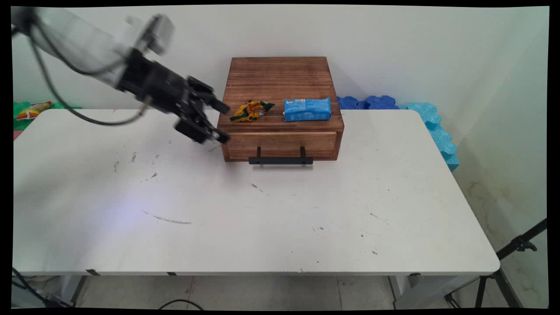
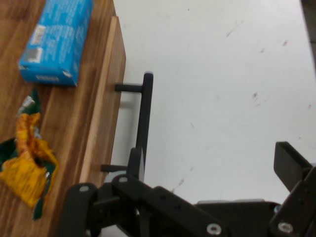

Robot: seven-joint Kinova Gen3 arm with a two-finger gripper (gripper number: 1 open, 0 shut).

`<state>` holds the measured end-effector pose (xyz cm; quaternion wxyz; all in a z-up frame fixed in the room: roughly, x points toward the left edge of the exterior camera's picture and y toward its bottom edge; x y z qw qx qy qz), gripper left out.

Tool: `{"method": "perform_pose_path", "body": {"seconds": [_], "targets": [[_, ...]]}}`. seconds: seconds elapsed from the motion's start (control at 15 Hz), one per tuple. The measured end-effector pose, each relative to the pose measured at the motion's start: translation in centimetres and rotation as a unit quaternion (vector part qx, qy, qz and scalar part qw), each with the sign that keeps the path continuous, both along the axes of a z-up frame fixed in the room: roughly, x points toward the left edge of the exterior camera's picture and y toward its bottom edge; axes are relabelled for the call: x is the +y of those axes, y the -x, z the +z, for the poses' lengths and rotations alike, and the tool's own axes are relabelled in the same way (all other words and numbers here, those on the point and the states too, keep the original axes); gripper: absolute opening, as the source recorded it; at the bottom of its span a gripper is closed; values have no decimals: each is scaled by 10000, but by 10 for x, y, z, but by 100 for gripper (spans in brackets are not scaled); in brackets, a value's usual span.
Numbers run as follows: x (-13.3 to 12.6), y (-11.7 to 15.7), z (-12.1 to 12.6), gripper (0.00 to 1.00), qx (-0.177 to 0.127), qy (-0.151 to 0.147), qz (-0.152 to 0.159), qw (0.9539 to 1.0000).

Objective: Open the drawer

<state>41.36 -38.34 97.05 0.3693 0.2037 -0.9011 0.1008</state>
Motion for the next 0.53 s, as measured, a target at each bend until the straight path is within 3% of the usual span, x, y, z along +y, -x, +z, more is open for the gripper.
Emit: {"method": "perform_pose_path", "body": {"seconds": [0.27,0.53], "targets": [[-24,46,-36,100,-451,58,56,9989],[-41,73,-61,100,-784,106,53,9969]]}}
